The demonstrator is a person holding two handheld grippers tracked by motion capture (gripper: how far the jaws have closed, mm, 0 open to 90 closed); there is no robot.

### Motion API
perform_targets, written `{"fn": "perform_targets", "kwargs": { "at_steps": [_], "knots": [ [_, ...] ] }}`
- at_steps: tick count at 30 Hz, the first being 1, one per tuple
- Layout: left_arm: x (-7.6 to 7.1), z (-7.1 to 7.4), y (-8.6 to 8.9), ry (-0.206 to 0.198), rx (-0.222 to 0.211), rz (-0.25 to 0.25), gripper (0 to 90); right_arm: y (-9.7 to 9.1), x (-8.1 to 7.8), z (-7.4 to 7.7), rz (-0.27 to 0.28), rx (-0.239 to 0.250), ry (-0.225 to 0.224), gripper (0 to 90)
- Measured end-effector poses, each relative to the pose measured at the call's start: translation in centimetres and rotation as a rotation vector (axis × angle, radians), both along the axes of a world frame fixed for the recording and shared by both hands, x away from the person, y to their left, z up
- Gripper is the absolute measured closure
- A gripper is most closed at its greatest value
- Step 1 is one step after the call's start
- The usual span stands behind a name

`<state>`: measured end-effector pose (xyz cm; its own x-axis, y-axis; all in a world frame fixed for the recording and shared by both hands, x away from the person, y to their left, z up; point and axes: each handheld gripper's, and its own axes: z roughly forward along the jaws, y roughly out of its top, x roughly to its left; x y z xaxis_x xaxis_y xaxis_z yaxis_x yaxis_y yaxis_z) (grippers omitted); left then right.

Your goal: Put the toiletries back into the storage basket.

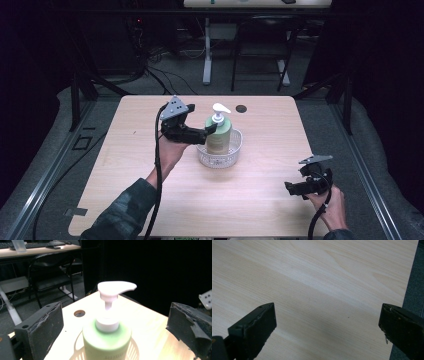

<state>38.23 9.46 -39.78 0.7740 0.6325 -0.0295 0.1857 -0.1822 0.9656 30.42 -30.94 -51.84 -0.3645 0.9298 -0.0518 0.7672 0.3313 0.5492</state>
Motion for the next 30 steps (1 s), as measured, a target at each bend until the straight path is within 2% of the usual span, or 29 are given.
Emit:
{"fn": "perform_targets", "kwargs": {
  "at_steps": [4, 5, 6, 10, 14, 16, 20, 26, 27, 28, 30],
  "knots": [
    [-0.7, -0.2, 0.6, 0.003, 0.029, -0.004, 0.0, 0.0, 0.0, 0.0, 0.000, -0.001, 0.000, 0.8],
    [-1.1, -0.5, 1.0, 0.006, 0.055, -0.010, 0.0, 0.0, 0.0, 0.0, 0.000, -0.001, 0.000, 0.8],
    [-1.1, -0.5, 1.0, 0.006, 0.055, -0.010, 0.0, 0.0, 0.0, 0.0, 0.000, -0.001, 0.000, 0.8],
    [-2.1, -1.2, 2.2, 0.023, 0.109, -0.012, 0.0, 0.0, 0.0, 0.0, 0.000, -0.001, -0.001, 0.9],
    [-2.8, -1.8, 3.1, 0.035, 0.113, -0.013, 0.0, -0.1, 0.0, 0.0, -0.002, 0.000, 0.000, 1.0],
    [-3.3, -2.3, 3.8, 0.060, 0.132, -0.009, 0.0, -0.1, -0.1, 0.0, -0.003, 0.004, -0.002, 1.0],
    [-3.8, -3.0, 4.5, 0.080, 0.156, 0.016, 0.0, -0.1, 0.0, 0.0, -0.002, 0.001, 0.001, 1.0],
    [-4.5, -4.5, 5.8, 0.140, 0.183, 0.035, 0.0, -0.1, -0.1, 0.0, -0.003, -0.002, 0.002, 1.0],
    [-4.7, -5.1, 6.2, 0.160, 0.192, 0.041, 0.0, -0.1, -0.1, 0.0, -0.003, -0.004, 0.002, 1.0],
    [-4.7, -5.1, 6.2, 0.160, 0.192, 0.041, 0.0, -0.1, -0.1, 0.0, -0.003, -0.004, 0.002, 1.0],
    [-4.9, -5.8, 6.5, 0.184, 0.216, 0.041, 0.0, -0.1, -0.1, 0.0, -0.005, -0.004, 0.003, 1.1]
  ]
}}
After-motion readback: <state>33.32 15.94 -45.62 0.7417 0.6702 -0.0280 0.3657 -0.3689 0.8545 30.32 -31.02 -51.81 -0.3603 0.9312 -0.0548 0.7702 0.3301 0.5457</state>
